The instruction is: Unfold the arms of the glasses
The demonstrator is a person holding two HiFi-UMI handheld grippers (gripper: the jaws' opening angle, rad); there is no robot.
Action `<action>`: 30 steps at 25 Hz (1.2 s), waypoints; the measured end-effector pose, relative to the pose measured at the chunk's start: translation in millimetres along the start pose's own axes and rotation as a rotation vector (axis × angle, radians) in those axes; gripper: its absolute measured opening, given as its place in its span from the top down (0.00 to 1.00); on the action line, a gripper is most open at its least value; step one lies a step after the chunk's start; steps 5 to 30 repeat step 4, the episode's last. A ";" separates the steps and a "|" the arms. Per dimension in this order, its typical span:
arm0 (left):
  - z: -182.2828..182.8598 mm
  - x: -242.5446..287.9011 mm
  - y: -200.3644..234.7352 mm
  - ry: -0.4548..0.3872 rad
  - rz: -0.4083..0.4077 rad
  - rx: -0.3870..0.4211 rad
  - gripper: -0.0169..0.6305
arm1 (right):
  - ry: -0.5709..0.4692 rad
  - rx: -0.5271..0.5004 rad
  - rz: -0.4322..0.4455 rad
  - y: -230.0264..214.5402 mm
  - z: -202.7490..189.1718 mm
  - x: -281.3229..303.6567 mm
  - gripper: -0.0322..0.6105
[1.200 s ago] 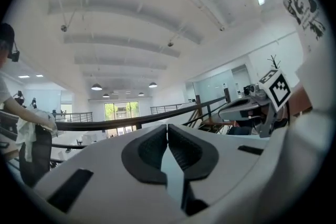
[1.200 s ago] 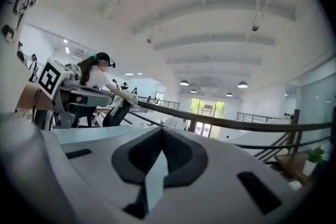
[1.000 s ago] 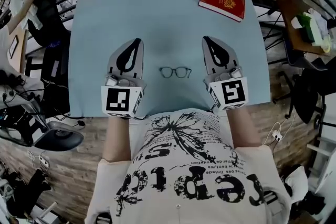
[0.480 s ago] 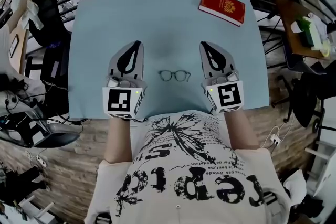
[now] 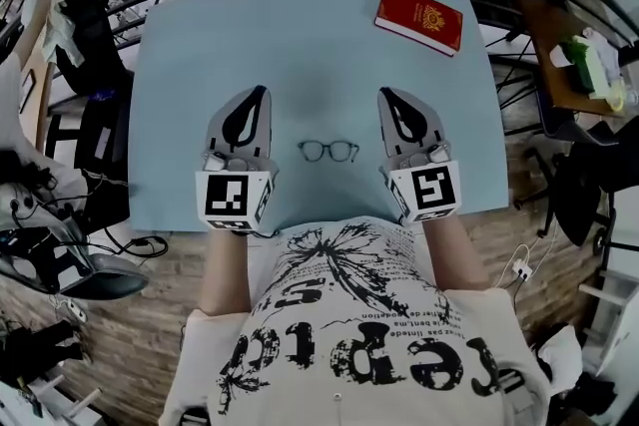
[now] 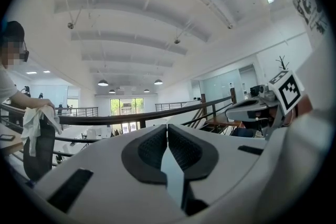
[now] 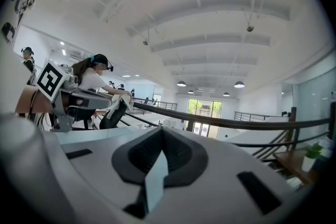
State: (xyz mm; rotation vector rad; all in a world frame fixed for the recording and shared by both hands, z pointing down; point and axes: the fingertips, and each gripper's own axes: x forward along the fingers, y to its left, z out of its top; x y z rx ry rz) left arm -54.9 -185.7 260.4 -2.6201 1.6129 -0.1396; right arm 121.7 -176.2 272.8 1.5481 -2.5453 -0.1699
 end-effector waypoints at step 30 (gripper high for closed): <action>1.6 5.9 6.4 -0.006 -0.004 0.002 0.94 | -0.002 -0.007 -0.003 -1.1 1.5 8.3 0.94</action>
